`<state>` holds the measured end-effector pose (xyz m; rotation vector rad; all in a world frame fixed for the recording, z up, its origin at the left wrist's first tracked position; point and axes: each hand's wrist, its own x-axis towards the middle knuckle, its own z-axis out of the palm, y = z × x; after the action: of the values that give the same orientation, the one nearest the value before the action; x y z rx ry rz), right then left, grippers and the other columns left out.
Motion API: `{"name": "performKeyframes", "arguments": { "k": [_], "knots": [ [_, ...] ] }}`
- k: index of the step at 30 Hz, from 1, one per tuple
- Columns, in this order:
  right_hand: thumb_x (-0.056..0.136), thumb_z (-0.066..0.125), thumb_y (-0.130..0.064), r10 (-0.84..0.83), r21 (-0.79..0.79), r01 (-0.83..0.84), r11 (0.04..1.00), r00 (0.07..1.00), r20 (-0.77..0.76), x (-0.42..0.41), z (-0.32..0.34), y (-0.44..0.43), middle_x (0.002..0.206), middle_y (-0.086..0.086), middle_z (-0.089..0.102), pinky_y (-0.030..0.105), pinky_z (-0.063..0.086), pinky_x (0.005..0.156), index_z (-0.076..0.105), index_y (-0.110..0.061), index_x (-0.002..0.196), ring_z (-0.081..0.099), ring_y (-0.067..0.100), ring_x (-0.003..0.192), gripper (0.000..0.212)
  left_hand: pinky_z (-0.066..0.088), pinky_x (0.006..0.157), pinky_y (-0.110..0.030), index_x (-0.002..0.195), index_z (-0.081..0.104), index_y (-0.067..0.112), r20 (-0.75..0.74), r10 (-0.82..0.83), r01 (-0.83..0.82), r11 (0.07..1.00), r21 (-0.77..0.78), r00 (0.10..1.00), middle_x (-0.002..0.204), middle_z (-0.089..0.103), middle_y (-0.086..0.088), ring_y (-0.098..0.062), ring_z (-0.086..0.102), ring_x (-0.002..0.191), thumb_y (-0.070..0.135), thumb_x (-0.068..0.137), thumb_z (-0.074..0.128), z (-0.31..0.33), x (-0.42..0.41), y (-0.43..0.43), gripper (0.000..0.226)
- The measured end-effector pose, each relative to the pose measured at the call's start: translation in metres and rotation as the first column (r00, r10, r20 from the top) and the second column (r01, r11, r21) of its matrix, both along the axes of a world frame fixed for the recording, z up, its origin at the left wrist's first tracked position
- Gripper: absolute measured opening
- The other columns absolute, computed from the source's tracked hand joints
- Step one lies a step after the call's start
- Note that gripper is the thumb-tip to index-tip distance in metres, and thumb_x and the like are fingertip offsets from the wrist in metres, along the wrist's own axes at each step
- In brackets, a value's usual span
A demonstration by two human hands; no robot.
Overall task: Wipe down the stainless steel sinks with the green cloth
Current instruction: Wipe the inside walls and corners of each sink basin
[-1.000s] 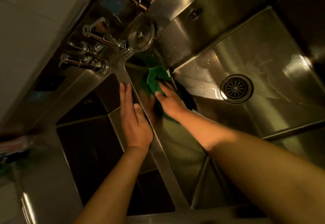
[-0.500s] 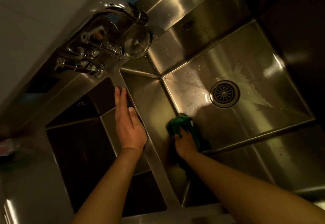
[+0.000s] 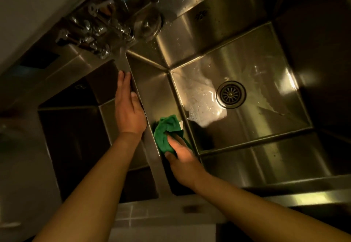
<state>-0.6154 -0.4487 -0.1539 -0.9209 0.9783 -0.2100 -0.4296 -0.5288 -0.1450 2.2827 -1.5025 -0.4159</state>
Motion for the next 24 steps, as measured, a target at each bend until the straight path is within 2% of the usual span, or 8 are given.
{"name": "performKeyframes", "arguments": {
  "k": [3, 6, 11, 14, 16, 19, 21, 24],
  "knots": [
    [0.099, 0.048, 0.003, 0.195, -0.078, -0.192, 0.978, 0.980, 0.030, -0.021, 0.004, -0.005, 0.161, -0.005, 0.032, -0.004, 0.013, 0.104, 0.035, -0.024, 0.156, 0.031, 0.005, 0.144, 0.064, 0.025, 0.126, -0.031, 0.162, 0.031, 0.028, -0.012, 0.011, -0.011, 1.000, 0.000, 1.000, 0.173, 0.018, 0.011, -0.008, 0.021, 0.158, 0.021, 0.111, 0.032, -0.001, -0.001, 0.001, 0.052],
    [0.099, 0.052, 0.000, 0.481, -0.172, -0.484, 0.858, 0.875, -0.058, -0.044, 0.004, -0.025, 0.160, 0.001, 0.037, -0.003, 0.014, 0.096, 0.036, -0.022, 0.156, 0.040, 0.019, 0.143, 0.063, 0.023, 0.126, -0.028, 0.162, 0.031, 0.027, -0.017, 0.013, -0.013, 1.000, -0.012, 1.000, 0.173, 0.019, 0.010, -0.008, 0.019, 0.158, 0.022, 0.110, 0.032, -0.002, 0.000, 0.001, 0.052],
    [0.099, 0.061, -0.015, 0.723, -0.181, -0.736, 0.652, 0.676, -0.143, -0.093, 0.011, -0.065, 0.147, 0.005, 0.055, 0.005, 0.035, 0.100, 0.043, -0.016, 0.152, 0.055, 0.007, 0.124, 0.056, 0.024, 0.126, -0.030, 0.162, 0.033, 0.026, 0.018, 0.004, -0.004, 0.999, -0.035, 1.000, 0.172, 0.022, 0.006, -0.003, 0.021, 0.154, 0.029, 0.109, 0.031, -0.005, 0.003, 0.004, 0.052],
    [0.091, 0.072, -0.041, 0.728, -0.155, -0.769, 0.620, 0.637, -0.253, -0.115, 0.009, -0.067, 0.140, -0.004, 0.059, 0.029, 0.043, 0.109, 0.047, -0.029, 0.149, 0.058, 0.011, 0.124, 0.065, 0.021, 0.128, -0.031, 0.160, 0.035, 0.025, 0.085, 0.011, -0.008, 0.999, -0.037, 0.996, 0.171, 0.026, 0.003, -0.011, 0.022, 0.156, 0.026, 0.108, 0.033, -0.003, -0.001, 0.005, 0.053],
    [0.085, 0.075, -0.054, 0.704, -0.133, -0.751, 0.647, 0.655, -0.275, -0.126, 0.003, -0.059, 0.123, -0.013, 0.066, 0.025, 0.047, 0.097, 0.060, -0.033, 0.138, 0.063, 0.006, 0.110, 0.058, 0.022, 0.130, -0.040, 0.159, 0.037, 0.023, 0.113, 0.020, -0.016, 0.999, -0.039, 0.993, 0.169, 0.029, 0.001, -0.019, 0.021, 0.158, 0.021, 0.106, 0.037, 0.003, -0.011, 0.011, 0.053],
    [0.088, 0.071, -0.052, 0.661, -0.012, -0.667, 0.745, 0.741, -0.122, -0.132, -0.008, -0.048, 0.112, -0.011, 0.074, 0.018, 0.047, 0.093, 0.073, -0.028, 0.122, 0.067, 0.000, 0.103, 0.041, 0.021, 0.129, -0.047, 0.159, 0.035, 0.028, 0.080, 0.033, -0.030, 0.999, -0.035, 0.996, 0.169, 0.027, 0.006, -0.014, 0.014, 0.160, 0.022, 0.104, 0.045, 0.018, -0.045, 0.044, 0.056],
    [0.094, 0.065, -0.050, 0.657, 0.047, -0.656, 0.754, 0.753, -0.029, -0.128, -0.012, -0.043, 0.119, -0.005, 0.074, 0.020, 0.048, 0.100, 0.073, -0.023, 0.122, 0.067, 0.005, 0.112, 0.041, 0.020, 0.129, -0.051, 0.158, 0.037, 0.028, 0.088, -0.059, 0.057, 0.998, 0.022, 0.994, 0.170, 0.027, 0.006, -0.013, 0.011, 0.160, 0.023, 0.103, 0.048, 0.029, -0.071, 0.084, 0.056],
    [0.098, 0.057, -0.051, 0.764, -0.021, -0.764, 0.645, 0.644, 0.034, -0.117, -0.017, -0.040, 0.145, -0.012, 0.058, 0.017, 0.032, 0.115, 0.061, -0.030, 0.139, 0.050, -0.001, 0.133, 0.047, 0.020, 0.127, -0.058, 0.159, 0.035, 0.028, 0.066, -0.152, 0.137, 0.973, 0.185, 0.986, 0.172, 0.020, 0.006, -0.015, 0.007, 0.161, 0.024, 0.101, 0.049, 0.038, -0.098, 0.146, 0.060]
  ]
}}
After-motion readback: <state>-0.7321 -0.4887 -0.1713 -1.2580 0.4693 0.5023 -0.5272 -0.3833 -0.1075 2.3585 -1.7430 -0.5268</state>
